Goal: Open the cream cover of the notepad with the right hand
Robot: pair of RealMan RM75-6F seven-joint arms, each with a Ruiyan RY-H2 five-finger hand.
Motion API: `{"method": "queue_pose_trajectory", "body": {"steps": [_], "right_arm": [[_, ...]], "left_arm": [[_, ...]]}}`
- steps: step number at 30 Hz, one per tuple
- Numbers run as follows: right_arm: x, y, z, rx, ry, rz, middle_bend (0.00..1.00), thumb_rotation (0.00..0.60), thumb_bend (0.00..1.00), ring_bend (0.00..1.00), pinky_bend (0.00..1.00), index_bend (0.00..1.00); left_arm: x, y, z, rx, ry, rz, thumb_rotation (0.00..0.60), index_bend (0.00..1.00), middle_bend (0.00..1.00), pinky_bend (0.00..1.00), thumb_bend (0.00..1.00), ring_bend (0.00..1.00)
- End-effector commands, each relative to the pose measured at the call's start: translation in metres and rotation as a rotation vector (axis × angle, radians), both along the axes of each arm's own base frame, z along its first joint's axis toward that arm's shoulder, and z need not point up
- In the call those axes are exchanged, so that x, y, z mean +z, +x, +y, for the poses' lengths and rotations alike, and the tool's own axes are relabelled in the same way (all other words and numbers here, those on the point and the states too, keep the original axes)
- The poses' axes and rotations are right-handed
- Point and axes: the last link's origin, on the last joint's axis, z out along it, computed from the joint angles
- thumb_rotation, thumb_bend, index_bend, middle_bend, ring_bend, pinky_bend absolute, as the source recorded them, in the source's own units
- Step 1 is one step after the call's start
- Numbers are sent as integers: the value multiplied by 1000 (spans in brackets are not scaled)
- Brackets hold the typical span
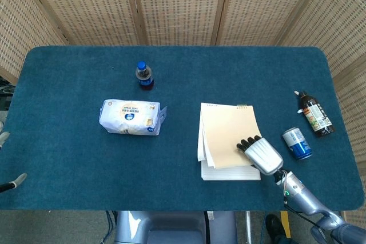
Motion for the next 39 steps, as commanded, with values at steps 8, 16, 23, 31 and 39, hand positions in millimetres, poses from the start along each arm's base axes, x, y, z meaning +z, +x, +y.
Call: {"method": "queue_pose_trajectory", "body": {"steps": [8,16,23,31,39], "right_arm": [[38,-9,58,33,104,16,674,600,761,538,610,652],[56,-16,81,84,180,32,674,600,761,538,611,653],[65,-16,91,150,231,39,674,600,762,538,610,653],[69,6,62,96,214,-30,674,600,762,538,610,653],[78,64,-5,-112,196,-79,676,600,761,538,611,657]], "left_arm": [[-3,1,-1,-3,-3,9,600,0,0,0,0,0],[-5,2,0,-1,-6,18,600,0,0,0,0,0],[-7,2,-1,1,-8,22,600,0,0,0,0,0],[-9,2,0,6,-13,26,600,0,0,0,0,0],[-8,1,4,19,-13,21,600,0,0,0,0,0]]}}
